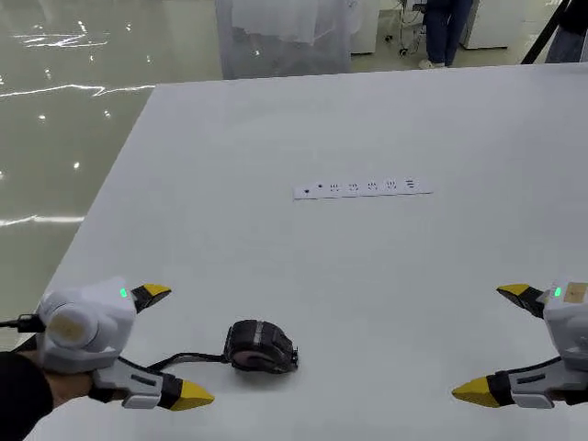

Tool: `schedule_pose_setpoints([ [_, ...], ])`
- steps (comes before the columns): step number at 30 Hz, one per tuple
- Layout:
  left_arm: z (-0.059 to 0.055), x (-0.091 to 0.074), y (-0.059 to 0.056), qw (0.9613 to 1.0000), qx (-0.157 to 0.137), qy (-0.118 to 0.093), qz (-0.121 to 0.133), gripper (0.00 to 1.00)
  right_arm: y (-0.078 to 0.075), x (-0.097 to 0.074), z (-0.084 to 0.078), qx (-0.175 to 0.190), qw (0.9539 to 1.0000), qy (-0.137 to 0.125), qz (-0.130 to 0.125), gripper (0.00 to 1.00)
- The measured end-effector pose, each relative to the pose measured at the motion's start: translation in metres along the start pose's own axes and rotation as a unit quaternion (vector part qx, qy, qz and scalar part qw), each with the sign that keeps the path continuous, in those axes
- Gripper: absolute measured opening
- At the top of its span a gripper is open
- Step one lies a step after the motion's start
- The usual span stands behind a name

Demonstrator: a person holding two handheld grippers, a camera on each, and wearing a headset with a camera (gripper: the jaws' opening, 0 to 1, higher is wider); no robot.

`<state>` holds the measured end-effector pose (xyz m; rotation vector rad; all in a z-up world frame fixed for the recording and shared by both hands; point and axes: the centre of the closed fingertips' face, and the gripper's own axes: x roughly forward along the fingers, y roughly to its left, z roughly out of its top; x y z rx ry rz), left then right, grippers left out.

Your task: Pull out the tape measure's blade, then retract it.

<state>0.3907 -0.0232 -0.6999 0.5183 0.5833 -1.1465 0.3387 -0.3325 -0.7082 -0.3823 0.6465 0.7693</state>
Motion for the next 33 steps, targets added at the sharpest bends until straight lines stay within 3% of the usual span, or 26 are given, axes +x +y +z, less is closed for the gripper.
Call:
schedule_pose_setpoints([
  [2,0.002,0.007,-0.003,0.9997,0.018,0.01,-0.014,1.0,0.002,0.005,0.01,-0.008,0.9999,-0.013,0.008,0.99],
  [5,0.009,0.015,-0.007,0.9983,0.05,0.016,-0.026,1.0,0.007,0.015,0.014,-0.02,0.9995,-0.011,0.02,0.99],
  [8,0.007,0.022,-0.014,0.9947,0.08,0.043,-0.048,1.0,0.012,0.023,0.02,-0.026,0.9991,-0.012,0.03,0.99],
  [9,0.009,0.025,-0.017,0.9946,0.076,0.043,-0.056,1.0,0.018,0.026,0.025,-0.033,0.9985,-0.016,0.04,0.99],
  [11,0.013,0.029,-0.022,0.9905,0.107,0.051,-0.07,0.99,0.026,0.037,0.025,-0.036,0.9974,-0.013,0.061,0.99],
  [12,0.012,0.031,-0.023,0.9903,0.102,0.059,-0.074,0.99,0.03,0.041,0.022,-0.042,0.9967,-0.002,0.07,0.99],
  [15,0.02,0.039,-0.022,0.9912,0.096,0.054,-0.073,0.99,0.039,0.052,0.027,-0.054,0.9955,-0.001,0.078,0.99],
  [17,0.016,0.045,-0.023,0.9899,0.101,0.063,-0.077,0.99,0.047,0.056,0.032,-0.06,0.9941,-0.012,0.09,0.99],
  [20,0.003,0.054,-0.025,0.9818,0.136,0.099,-0.089,0.99,0.056,0.066,0.033,-0.073,0.992,-0.004,0.103,0.99],
  [22,0.004,0.061,-0.024,0.9831,0.132,0.094,-0.085,0.97,0.063,0.071,0.038,-0.078,0.9896,-0.01,0.121,0.99],
  [30,0.013,0.07,-0.019,0.9838,0.131,0.086,-0.087,0.88,0.07,0.091,0.055,-0.09,0.987,-0.012,0.132,0.99],
  [33,0.009,0.074,-0.018,0.9802,0.145,0.099,-0.091,0.83,0.072,0.101,0.066,-0.099,0.9854,-0.017,0.138,0.99],
])
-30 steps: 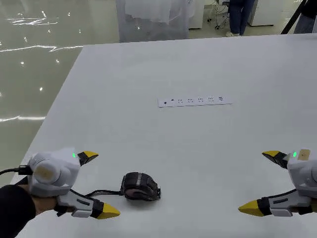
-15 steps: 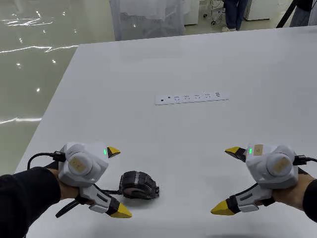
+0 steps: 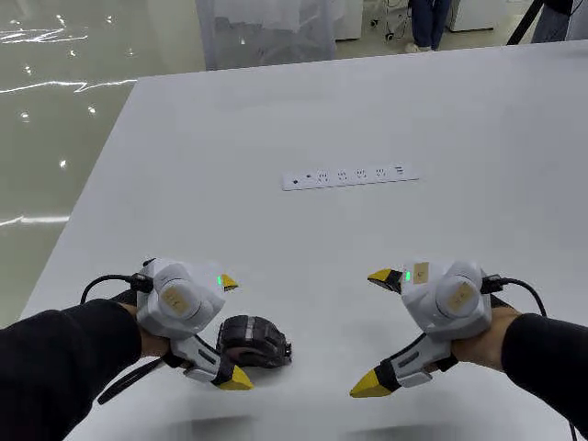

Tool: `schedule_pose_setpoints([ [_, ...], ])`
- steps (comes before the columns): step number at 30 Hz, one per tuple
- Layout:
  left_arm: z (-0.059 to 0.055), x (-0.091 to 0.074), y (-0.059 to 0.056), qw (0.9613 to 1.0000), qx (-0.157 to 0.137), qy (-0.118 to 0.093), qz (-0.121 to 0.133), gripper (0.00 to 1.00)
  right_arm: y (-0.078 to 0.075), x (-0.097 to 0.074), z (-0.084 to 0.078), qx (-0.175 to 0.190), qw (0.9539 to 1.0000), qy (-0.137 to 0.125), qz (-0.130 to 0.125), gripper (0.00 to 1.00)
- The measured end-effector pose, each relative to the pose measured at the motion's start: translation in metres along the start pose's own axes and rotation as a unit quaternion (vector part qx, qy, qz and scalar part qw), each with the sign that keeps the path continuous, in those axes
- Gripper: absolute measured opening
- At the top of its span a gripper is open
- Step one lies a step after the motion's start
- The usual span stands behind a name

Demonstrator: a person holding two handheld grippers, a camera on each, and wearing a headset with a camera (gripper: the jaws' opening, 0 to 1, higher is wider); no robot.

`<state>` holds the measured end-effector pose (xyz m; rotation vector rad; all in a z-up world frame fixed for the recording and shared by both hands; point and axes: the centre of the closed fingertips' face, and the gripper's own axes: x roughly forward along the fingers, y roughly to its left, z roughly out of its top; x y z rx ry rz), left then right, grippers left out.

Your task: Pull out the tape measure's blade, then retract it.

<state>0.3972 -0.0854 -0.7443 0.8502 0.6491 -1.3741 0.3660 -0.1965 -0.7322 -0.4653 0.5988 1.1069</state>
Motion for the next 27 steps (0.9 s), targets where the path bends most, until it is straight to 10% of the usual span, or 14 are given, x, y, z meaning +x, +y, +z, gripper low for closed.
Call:
schedule_pose_setpoints([
  [27,-0.003,0.017,-0.007,0.9997,0.004,0.013,-0.018,0.32,0.011,0.052,0.015,-0.056,0.997,0.018,0.051,0.64],
])
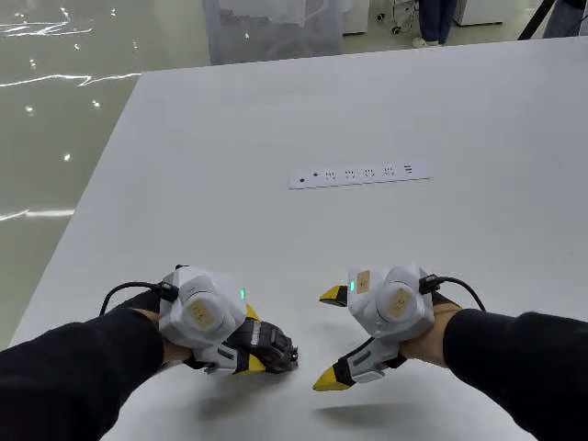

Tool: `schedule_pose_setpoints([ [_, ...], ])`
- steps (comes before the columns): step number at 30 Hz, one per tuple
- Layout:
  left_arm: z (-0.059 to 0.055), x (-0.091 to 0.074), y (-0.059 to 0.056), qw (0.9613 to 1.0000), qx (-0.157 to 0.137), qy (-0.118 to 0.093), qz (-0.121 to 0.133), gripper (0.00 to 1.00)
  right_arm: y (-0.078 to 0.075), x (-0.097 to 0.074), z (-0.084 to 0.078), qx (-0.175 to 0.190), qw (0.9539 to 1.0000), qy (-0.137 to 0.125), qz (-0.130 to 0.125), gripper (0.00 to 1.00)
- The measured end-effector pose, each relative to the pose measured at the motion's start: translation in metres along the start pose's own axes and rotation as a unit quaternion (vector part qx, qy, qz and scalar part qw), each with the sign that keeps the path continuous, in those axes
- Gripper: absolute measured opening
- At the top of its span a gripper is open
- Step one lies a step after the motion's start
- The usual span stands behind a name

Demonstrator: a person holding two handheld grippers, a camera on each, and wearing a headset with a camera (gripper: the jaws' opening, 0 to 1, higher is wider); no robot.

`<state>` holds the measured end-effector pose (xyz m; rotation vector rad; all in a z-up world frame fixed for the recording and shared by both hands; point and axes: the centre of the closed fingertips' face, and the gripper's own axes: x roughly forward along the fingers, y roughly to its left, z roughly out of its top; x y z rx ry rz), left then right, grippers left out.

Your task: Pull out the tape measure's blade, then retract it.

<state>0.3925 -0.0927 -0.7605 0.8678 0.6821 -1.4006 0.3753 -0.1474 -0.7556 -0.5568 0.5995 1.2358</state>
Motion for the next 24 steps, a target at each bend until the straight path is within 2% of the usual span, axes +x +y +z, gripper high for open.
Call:
schedule_pose_setpoints([
  [4,-0.001,0.0,0.001,1.0,-0.009,-0.003,0.0,0.31,-0.003,0.004,0.002,0.001,1.0,-0.005,0.001,0.55],
  [10,0.0,-0.001,0.001,0.9998,-0.012,-0.018,-0.003,0.3,0.003,0.016,0.006,-0.01,0.9997,0.0,0.021,0.44],
  [13,0.0,0.0,0.002,0.9996,-0.022,-0.014,-0.007,0.3,0.007,0.026,0.001,-0.011,0.9993,0.014,0.034,0.34],
  [18,0.0,-0.001,0.002,0.9996,-0.018,-0.019,-0.009,0.3,0.011,0.034,0.004,-0.013,0.9986,0.014,0.049,0.2],
  [21,0.0,-0.001,0.001,0.9996,-0.018,-0.021,-0.009,0.3,0.013,0.039,0.003,-0.022,0.9979,0.024,0.056,0.16],
  [24,0.001,-0.001,0.001,0.9994,-0.02,-0.026,-0.009,0.31,0.008,0.041,0.0,-0.021,0.9979,0.032,0.053,0.11],
])
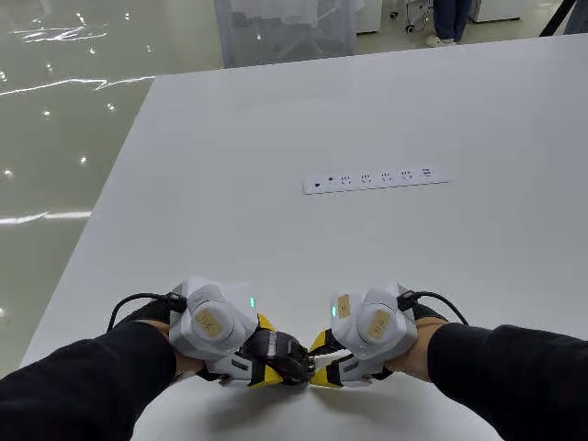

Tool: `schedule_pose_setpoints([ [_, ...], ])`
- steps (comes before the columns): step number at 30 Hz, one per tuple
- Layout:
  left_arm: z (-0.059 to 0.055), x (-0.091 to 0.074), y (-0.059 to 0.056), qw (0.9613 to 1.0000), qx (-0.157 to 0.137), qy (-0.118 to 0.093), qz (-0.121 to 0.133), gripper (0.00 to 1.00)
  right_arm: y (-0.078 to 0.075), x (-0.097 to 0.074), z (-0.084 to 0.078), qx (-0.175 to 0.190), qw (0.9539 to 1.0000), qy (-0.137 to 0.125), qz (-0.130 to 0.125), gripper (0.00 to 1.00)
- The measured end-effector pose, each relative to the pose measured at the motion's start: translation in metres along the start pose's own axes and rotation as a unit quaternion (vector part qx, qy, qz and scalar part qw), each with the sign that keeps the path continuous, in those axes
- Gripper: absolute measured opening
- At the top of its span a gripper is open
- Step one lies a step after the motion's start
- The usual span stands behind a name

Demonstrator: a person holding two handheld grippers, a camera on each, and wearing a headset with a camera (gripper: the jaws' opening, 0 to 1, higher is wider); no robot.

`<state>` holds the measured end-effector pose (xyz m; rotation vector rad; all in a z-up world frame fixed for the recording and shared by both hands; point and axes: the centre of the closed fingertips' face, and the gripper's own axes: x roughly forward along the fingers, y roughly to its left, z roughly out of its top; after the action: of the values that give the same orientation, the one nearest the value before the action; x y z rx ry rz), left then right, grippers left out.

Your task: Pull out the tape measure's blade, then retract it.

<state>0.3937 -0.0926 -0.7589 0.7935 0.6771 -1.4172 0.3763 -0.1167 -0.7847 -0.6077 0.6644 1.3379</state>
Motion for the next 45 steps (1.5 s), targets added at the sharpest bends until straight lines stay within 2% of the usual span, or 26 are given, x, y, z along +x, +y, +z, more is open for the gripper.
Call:
schedule_pose_setpoints([
  [16,0.001,0.0,0.001,1.0,-0.006,-0.005,0.0,0.3,0.001,-0.003,-0.003,0.017,0.9995,0.024,-0.011,0.03],
  [20,0.001,0.0,0.001,0.9999,-0.007,-0.011,0.004,0.3,-0.001,-0.007,-0.01,0.019,0.9992,0.032,-0.012,0.03],
  [28,0.001,0.0,0.001,0.9999,-0.007,-0.013,0.005,0.3,-0.001,-0.014,-0.017,0.033,0.9989,0.029,-0.015,0.04],
  [34,0.001,0.0,0.001,1.0,-0.004,-0.007,0.005,0.3,-0.001,-0.013,-0.017,0.024,0.9991,0.032,-0.013,0.04],
  [40,0.001,0.0,0.002,0.9999,-0.007,-0.01,0.008,0.3,-0.002,-0.012,-0.016,0.023,0.9991,0.033,-0.012,0.05],
  [43,0.002,0.001,0.001,0.9999,-0.005,-0.009,0.007,0.3,-0.001,-0.011,-0.014,-0.019,0.9989,0.04,-0.016,0.08],
  [45,0.002,0.001,0.002,0.9999,-0.006,-0.009,0.007,0.3,-0.001,-0.011,-0.014,-0.008,0.999,0.042,-0.013,0.09],
])
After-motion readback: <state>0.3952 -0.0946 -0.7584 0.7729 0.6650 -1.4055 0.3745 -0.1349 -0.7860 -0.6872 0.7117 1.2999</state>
